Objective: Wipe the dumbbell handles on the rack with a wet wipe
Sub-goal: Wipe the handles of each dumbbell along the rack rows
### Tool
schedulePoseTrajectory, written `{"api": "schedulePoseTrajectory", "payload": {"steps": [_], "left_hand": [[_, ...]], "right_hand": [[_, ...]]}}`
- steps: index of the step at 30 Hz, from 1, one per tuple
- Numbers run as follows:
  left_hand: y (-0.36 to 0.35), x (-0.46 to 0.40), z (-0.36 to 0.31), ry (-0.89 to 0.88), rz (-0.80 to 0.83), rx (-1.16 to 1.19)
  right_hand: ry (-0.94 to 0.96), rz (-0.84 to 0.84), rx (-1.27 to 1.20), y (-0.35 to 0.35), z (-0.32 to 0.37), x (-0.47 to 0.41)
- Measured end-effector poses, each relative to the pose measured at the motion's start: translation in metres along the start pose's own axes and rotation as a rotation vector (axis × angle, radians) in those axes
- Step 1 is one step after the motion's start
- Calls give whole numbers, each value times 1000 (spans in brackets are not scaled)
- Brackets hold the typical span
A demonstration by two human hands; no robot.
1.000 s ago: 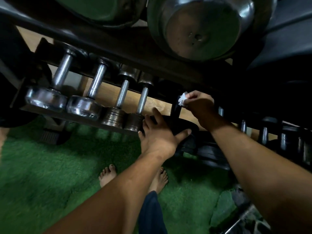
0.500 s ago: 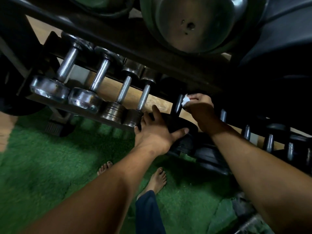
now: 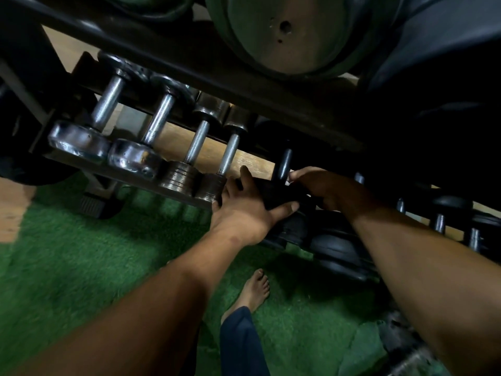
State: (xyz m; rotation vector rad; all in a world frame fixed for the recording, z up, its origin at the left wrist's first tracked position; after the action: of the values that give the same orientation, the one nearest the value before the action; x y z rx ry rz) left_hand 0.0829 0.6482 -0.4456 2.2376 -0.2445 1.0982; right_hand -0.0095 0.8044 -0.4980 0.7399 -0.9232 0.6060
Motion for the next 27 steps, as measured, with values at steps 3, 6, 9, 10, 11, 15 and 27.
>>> {"api": "schedulePoseTrajectory", "payload": {"steps": [3,6,9,10,11,15,27], "left_hand": [[0,0,-1,2,4,-5],[1,0,-2,-9,-3,-5],[0,-1,-1,-20,-1,-2],[-1,-1,-1,-24,-4,-3],[-1,-1,-1,-29,-8,-4],[0,2,0,-37,-13,8],[0,2,0,-50,-22,52]], "right_hand": [[30,40,20,4,3,3],[68,38,10,13,2,9],[142,139,27,24,3,21],[166,155,26,28,8,27],[201,145,17,32,16,32],[309,-54,92,37,57,32],[549,-224,1526,-16,123,11]]}}
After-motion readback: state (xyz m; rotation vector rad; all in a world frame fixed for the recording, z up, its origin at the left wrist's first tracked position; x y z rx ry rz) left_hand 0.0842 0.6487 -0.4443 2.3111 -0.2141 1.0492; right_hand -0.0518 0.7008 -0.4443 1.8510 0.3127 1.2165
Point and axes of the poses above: each hand's wrist, its own x-axis away from the middle knuckle, its own y-axis out of the back of the hand, z = x × y, the point moved 8 cm from there along -x, towards the middle knuckle, and after that the axes turned 7 degrees about x, right-handed, at the moved point
